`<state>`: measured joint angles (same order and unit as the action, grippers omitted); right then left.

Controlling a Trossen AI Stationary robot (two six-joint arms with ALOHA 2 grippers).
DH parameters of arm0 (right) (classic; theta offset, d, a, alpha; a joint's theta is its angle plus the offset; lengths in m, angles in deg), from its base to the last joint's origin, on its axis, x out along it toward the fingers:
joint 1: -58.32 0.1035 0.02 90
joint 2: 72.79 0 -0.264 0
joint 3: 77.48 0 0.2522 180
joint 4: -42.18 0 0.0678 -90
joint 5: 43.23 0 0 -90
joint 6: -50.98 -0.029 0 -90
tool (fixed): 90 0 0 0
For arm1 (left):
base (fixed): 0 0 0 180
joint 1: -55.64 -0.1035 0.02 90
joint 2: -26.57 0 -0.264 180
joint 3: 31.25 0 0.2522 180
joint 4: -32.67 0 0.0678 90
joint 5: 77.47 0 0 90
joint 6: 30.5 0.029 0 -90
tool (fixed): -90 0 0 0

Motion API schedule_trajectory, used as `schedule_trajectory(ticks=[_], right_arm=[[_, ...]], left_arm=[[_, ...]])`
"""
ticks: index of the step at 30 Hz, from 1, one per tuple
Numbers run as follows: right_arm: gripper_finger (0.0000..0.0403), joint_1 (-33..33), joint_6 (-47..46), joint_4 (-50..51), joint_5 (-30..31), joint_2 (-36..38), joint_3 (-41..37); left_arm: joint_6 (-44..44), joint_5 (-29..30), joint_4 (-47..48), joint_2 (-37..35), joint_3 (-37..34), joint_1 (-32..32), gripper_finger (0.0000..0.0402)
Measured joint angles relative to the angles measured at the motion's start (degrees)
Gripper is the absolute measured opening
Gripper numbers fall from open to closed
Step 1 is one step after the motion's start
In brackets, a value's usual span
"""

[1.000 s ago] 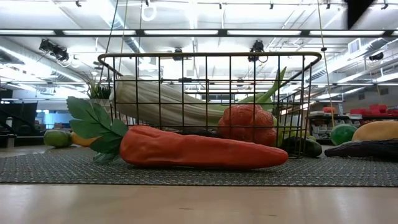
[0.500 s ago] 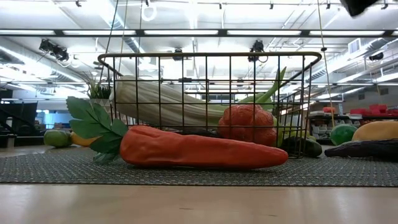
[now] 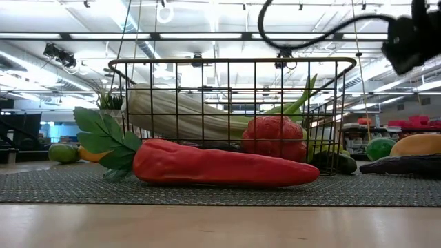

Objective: Build produce basket
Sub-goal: Put the purple eggplant into the gold wire basket

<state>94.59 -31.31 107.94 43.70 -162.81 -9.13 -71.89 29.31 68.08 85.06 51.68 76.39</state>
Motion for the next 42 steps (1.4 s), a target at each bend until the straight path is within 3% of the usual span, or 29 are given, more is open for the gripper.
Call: schedule_trajectory(ticks=[14, 21, 27, 36, 42], right_arm=[[0.0348, -2.57, -0.32, -12.54, -1.11, 0.0, -10.63], [0.0342, -2.7, -3.58, -15.01, -1.19, 0.28, -12.06], [0.0274, -2.66, -3.16, -13.61, -1.25, 0.35, -11.75], [0.0143, -2.61, -1.49, -12.57, -6.52, 1.92, -11.75], [0.0132, -2.53, -3.48, -10.64, -7.16, 5.91, -9.12]], left_arm=[[-3.41, 0.17, 1.44, 0.87, -0.04, -0.24, 0.0187], [-6.34, 0.17, 4.4, 2.7, -0.02, 0.03, 0.0177], [-7.94, 0.17, 5.77, 6.01, -0.04, 0.05, 0.0176], [-7.17, 0.37, -1.39, 7.92, -0.02, -0.39, 0.0172], [-7.52, 0.38, -1.42, 7.9, -0.02, 0.4, 0.0172]])
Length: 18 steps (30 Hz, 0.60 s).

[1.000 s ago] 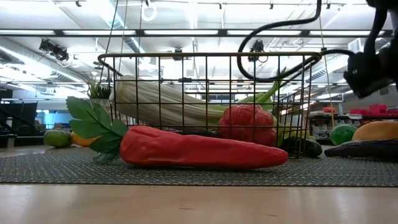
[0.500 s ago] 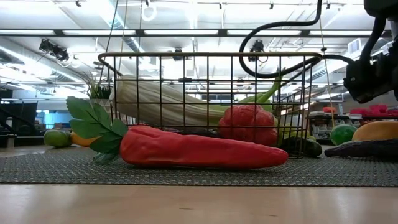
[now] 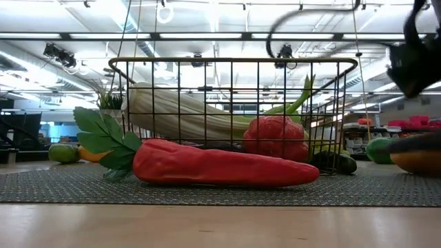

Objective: Build produce basket
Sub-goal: Put the purple eggplant into the gold wire basket

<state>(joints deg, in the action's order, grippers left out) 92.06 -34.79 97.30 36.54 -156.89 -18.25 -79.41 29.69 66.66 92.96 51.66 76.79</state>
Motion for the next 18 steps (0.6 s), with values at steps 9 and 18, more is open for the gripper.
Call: schedule_trajectory(ticks=[9, 18], right_arm=[[0.0145, 0.52, -4.13, 17.07, 3.35, 7.01, 12.42], [0.0142, -2.62, 1.63, 22.73, 24.36, 10.26, 26.81]], left_arm=[[-2.98, -0.02, -0.17, 0.0, 0.0, 1.72, 0.0172], [-2.98, 2.19, -0.16, 0.0, 0.0, 1.68, 0.0172]])
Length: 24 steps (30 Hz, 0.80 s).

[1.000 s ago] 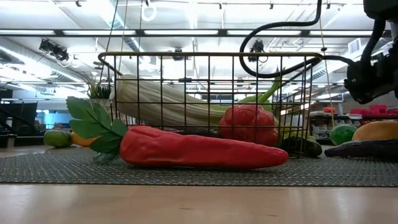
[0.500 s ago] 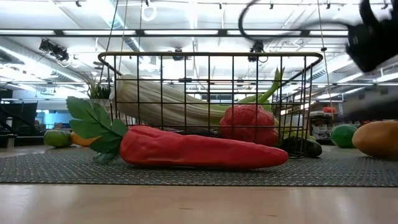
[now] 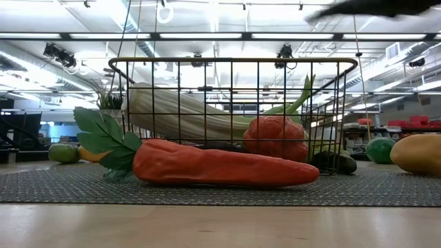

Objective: Build produce basket
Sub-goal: Put the purple eggplant into the gold wire basket

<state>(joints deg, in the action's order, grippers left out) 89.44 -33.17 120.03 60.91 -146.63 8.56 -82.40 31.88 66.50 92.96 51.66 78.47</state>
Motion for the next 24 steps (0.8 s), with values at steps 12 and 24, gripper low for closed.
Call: schedule_trajectory(ticks=[12, 24], right_arm=[[0.0142, -12.52, 21.76, -27.72, -2.04, -4.77, 1.34], [0.017, -16.24, 23.46, -24.74, -9.58, -10.36, 1.32]], left_arm=[[0.31, 1.62, 0.0, 0.0, 0.0, 0.02, 0.0172], [1.6, 1.62, 0.09, 0.0, 0.0, 0.04, 0.0172]])
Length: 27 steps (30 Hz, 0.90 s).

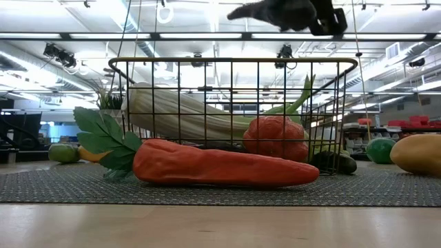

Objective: Build produce basket
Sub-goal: Put the purple eggplant into the gold wire basket, then put the yellow lemon into the gold wire basket

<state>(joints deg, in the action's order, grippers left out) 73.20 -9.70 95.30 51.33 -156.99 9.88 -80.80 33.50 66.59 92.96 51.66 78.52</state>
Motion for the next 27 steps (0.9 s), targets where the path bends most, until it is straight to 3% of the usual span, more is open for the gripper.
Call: schedule_trajectory(ticks=[9, 14, 19, 27], right_arm=[[0.025, 0.01, 0.36, 6.37, 1.57, 0.58, 0.0], [0.0288, 0.34, -1.37, 9.98, -0.61, 2.39, 0.0], [0.0295, 1.57, -5.61, 18.46, -0.88, 6.1, 0.0], [0.0294, 7.76, -14.86, 34.08, 3.95, 10.73, 0.0]], left_arm=[[-0.07, 0.0, -0.07, 0.0, 0.0, 0.0, 0.0172], [-0.02, 0.0, -0.02, 0.0, 0.0, 0.92, 0.0172], [0.01, -0.04, 0.69, 0.0, 0.0, 1.9, 0.0172], [-0.04, 0.0, 0.77, 0.0, 0.0, 1.84, 0.0172]])
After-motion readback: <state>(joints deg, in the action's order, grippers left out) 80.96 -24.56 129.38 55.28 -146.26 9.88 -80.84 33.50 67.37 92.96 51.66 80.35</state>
